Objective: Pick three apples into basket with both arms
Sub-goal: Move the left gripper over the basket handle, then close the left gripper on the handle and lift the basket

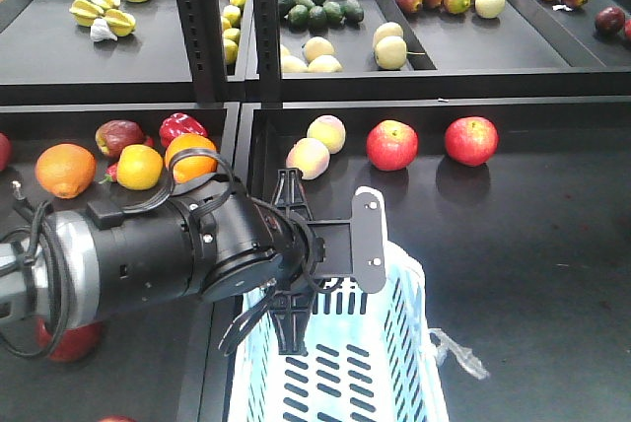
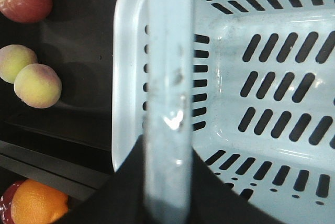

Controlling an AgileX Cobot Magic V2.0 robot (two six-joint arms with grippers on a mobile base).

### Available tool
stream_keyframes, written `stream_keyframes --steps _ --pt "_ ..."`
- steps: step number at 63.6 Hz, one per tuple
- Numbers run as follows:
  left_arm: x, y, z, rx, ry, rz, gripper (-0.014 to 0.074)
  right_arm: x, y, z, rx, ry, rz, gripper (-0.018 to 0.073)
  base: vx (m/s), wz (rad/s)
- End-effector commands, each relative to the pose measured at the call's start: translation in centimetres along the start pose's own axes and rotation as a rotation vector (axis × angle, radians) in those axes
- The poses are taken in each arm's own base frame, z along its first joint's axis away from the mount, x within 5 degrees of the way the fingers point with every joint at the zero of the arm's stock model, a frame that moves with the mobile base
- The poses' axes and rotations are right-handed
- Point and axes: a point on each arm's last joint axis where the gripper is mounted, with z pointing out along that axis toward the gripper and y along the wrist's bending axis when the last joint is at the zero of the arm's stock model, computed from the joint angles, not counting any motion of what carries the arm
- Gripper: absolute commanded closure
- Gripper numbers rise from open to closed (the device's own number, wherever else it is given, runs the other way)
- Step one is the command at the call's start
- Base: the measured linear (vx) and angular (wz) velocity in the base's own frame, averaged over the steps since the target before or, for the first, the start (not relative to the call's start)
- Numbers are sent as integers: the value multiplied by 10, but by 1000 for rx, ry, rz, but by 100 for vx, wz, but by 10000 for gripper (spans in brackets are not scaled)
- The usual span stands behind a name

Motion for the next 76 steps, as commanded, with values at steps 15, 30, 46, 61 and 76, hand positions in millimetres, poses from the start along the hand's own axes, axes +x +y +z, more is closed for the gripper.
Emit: stream_keyframes --steps 15,30,46,61,76 --pt "-2 21 -54 -97 -68 -39 604 -3 0 1 -4 -62 -10 568 0 0" --pt "8 36 -118 -239 -159 -42 604 -3 0 1 -4 -62 -10 568 0 0" --pt "34 43 -181 -376 -153 -38 604 -3 0 1 -4 -62 -10 568 0 0" --pt "62 40 -239 -490 -182 -74 604 -3 0 1 -4 -64 -10 568 0 0" --pt "92 29 -281 -539 -193 -137 604 -3 0 1 -4 -64 -10 568 0 0"
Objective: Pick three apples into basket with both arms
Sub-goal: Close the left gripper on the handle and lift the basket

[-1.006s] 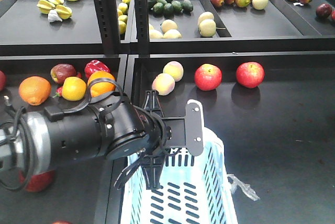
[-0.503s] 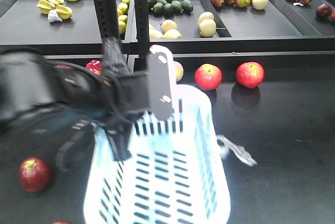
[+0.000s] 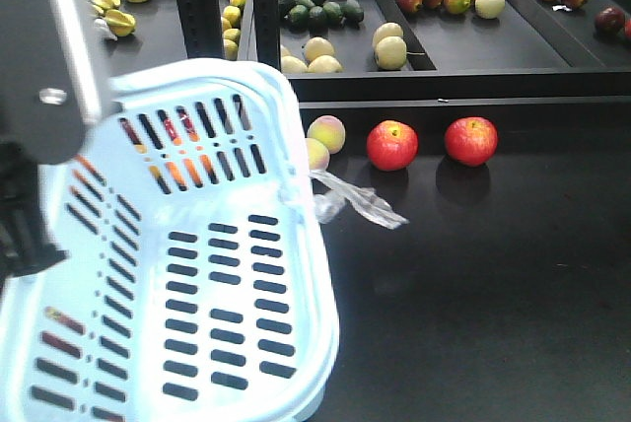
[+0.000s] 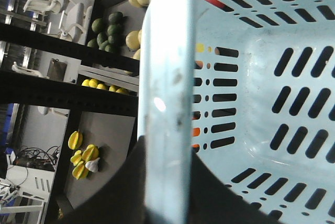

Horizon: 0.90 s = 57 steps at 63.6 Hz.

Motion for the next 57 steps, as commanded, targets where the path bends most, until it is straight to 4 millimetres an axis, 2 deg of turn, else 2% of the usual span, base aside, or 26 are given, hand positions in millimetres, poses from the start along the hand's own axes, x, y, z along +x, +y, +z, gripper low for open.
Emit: stream_keyframes --steps 1,9,18,57 --pt "5 17 -29 -99 -64 -32 604 -3 0 1 -4 -64 -10 568 0 0" --pt "16 17 -42 -94 -34 -54 604 -3 0 1 -4 -64 -10 568 0 0" --pt "23 16 -47 -81 3 -63 604 -3 0 1 -4 -64 -10 568 0 0" --pt "24 16 -48 -74 17 -64 603 -3 0 1 -4 -64 -10 568 0 0"
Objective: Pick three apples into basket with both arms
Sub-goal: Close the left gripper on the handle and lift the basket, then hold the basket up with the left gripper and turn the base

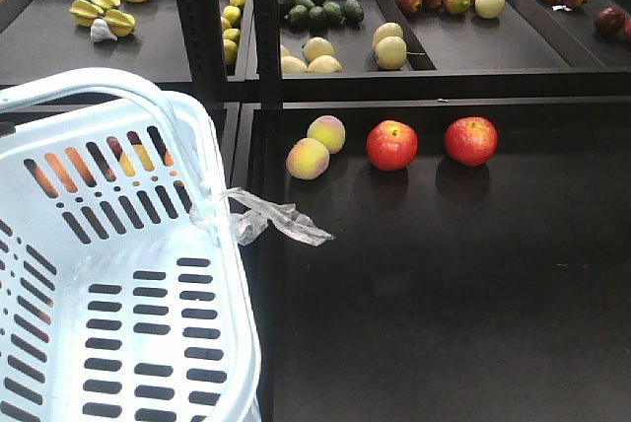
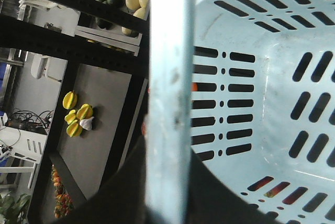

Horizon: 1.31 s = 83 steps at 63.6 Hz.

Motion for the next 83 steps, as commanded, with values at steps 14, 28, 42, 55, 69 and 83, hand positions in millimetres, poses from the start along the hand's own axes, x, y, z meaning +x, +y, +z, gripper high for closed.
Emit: stream_keyframes --steps 14,28,42,55,69,83 --pt "-4 13 -12 -83 -82 -18 603 -3 0 1 -4 -61 -10 568 0 0" --pt "-4 13 -12 -83 -82 -18 603 -3 0 1 -4 -61 -10 568 0 0" --pt "-4 13 -12 -83 -82 -18 603 -3 0 1 -4 -61 -10 568 0 0" --pt "-4 13 -12 -83 -82 -18 603 -3 0 1 -4 -61 -10 568 0 0" --pt "-4 13 -12 -83 -82 -18 603 -3 0 1 -4 -61 -10 568 0 2" --pt "-4 13 -12 -83 -82 -18 603 -3 0 1 -4 -62 -10 568 -2 9"
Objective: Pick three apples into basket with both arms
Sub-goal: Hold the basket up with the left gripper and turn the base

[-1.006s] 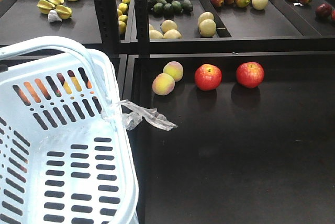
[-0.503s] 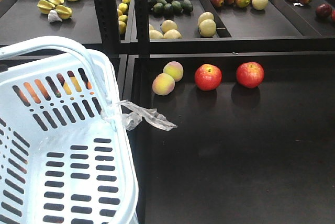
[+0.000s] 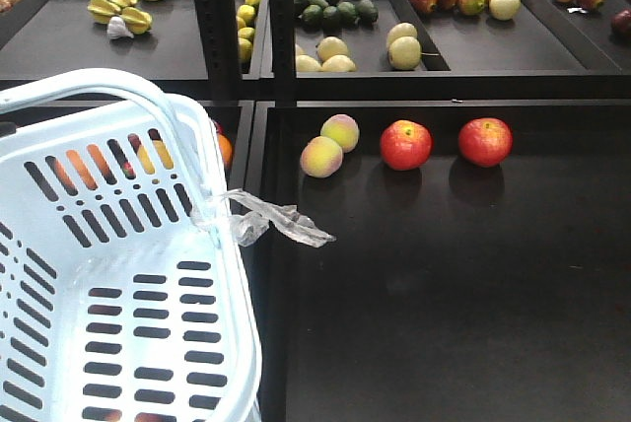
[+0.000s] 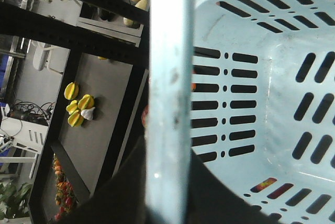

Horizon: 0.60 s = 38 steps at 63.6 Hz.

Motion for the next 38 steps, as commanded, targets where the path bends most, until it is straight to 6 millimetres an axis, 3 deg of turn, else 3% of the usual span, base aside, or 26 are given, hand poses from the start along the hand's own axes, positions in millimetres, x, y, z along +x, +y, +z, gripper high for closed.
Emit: stream_keyframes --steps 1,38 --pt "-4 13 -12 -84 -82 -18 603 -3 0 1 -4 -63 -10 568 -4 14" --pt "-4 13 -12 -84 -82 -18 603 -3 0 1 -4 -63 -10 568 -5 31"
